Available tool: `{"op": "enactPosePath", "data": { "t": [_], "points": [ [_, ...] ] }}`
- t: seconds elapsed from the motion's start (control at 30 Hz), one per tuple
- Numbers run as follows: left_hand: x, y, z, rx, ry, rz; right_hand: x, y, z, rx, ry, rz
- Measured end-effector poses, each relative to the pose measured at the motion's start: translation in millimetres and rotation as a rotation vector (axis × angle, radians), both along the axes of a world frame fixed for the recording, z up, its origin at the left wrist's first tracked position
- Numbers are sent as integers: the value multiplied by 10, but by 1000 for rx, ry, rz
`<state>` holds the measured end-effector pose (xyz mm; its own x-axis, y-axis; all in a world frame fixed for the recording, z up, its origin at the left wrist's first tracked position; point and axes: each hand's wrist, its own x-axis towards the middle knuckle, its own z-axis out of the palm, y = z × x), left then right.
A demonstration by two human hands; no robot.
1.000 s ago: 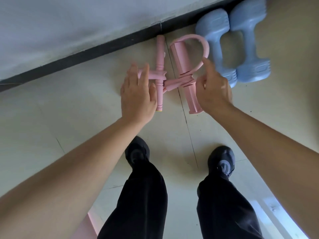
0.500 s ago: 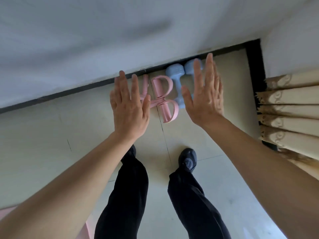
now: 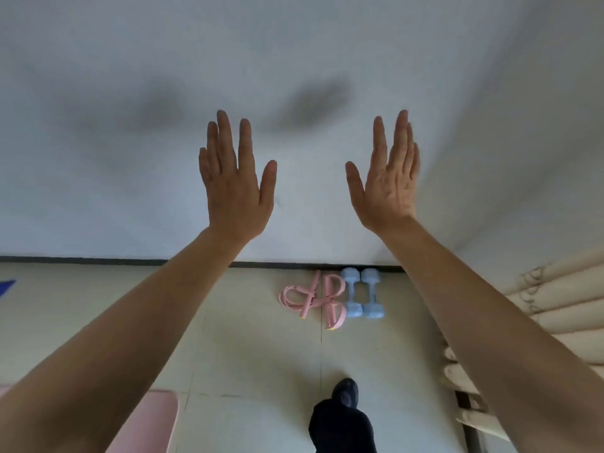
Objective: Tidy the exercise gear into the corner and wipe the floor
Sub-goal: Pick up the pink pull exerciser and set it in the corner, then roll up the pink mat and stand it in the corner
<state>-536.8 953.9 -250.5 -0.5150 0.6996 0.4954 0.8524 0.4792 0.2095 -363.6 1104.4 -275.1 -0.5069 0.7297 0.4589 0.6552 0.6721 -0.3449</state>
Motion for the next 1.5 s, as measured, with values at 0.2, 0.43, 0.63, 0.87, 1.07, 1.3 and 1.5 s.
{"op": "enactPosePath", "data": {
  "t": [0.2,0.43,0.63,0.87,1.07,1.3,1.5],
  "points": [
    [-403,-1569,974,141,128,156,-619,-1066,1060,201,161,183],
    [-675,-4749,1520,171,252,476,-1815,-3623,1644,279,271,547],
    [-556,-7091,1737,136,334,804,-2586,-5902,1841,288,257,931],
    [-494,-8694,1524,131,290,1117,-3205,-7706,1759,303,228,1258],
    [-699,-9778,1338,-13,229,1313,-3821,-9050,1526,215,223,1468],
    [-876,-11182,1701,-106,280,1537,-4443,-10802,1631,128,216,1640],
    [-635,-12395,1725,-69,331,1702,-4388,-12475,1650,143,207,1845]
  ]
}}
